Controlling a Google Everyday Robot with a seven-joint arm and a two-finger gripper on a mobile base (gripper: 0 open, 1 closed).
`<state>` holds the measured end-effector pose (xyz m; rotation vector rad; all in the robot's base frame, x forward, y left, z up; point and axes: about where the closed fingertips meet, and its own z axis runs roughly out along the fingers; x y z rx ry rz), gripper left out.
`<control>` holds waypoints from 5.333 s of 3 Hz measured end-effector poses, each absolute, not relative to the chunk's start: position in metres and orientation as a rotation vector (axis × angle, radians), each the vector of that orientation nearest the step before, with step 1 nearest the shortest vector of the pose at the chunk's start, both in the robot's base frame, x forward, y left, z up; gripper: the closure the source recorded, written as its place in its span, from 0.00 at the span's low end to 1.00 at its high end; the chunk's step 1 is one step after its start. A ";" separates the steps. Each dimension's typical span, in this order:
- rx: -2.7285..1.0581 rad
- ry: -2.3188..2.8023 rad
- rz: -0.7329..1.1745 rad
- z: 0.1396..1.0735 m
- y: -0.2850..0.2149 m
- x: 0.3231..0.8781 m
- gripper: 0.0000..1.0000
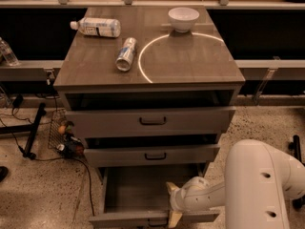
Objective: Close bottom drawer
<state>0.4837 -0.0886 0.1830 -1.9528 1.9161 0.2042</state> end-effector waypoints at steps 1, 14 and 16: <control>-1.946 1.886 0.178 0.183 -0.082 0.497 0.03; -1.943 2.031 -0.121 0.198 -0.119 0.500 0.00; -1.893 2.006 -0.262 0.213 -0.120 0.523 0.47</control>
Offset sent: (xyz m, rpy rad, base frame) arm 0.0265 0.0225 -0.0019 0.0227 -0.0835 0.0178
